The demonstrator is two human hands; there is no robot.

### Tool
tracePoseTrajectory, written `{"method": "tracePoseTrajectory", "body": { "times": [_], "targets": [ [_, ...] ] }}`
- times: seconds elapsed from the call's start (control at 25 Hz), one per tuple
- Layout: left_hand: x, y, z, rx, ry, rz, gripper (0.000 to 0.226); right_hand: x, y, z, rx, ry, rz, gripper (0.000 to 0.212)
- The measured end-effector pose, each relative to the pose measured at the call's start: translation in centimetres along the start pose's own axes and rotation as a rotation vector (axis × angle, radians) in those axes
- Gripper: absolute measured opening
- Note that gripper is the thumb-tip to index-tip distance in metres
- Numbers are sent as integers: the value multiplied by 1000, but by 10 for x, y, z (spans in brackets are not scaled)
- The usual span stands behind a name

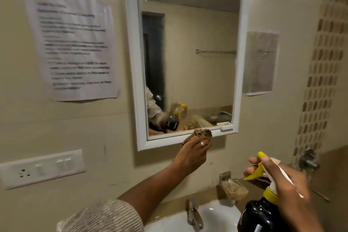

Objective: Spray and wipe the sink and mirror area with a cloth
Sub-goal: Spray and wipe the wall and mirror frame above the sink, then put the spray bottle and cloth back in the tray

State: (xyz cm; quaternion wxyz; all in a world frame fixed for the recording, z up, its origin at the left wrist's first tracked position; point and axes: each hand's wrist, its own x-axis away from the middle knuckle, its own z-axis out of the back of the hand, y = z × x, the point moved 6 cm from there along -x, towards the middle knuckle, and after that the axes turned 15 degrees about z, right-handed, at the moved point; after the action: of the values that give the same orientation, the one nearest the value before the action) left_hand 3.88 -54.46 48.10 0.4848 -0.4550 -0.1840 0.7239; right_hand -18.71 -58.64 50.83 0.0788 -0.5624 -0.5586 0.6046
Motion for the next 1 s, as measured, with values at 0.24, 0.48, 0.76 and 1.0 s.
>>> {"method": "tracePoseTrajectory", "body": {
  "times": [0.24, 0.48, 0.76, 1.0],
  "targets": [
    [87, -66, 1, -27, -99, 22, 23, 27, 10, -75, -17, -138, -7, 51],
    [154, -114, -5, -68, -80, 116, 30, 56, 12, -124, 9, -244, -21, 34],
    [286, -194, -24, 309, -434, 869, 38, 117, 31, -187, -1, -408, -75, 30],
    [508, -157, -81, 1108, -525, 1869, 43, 221, 94, -256, 146, -643, -141, 30]
  ]
}}
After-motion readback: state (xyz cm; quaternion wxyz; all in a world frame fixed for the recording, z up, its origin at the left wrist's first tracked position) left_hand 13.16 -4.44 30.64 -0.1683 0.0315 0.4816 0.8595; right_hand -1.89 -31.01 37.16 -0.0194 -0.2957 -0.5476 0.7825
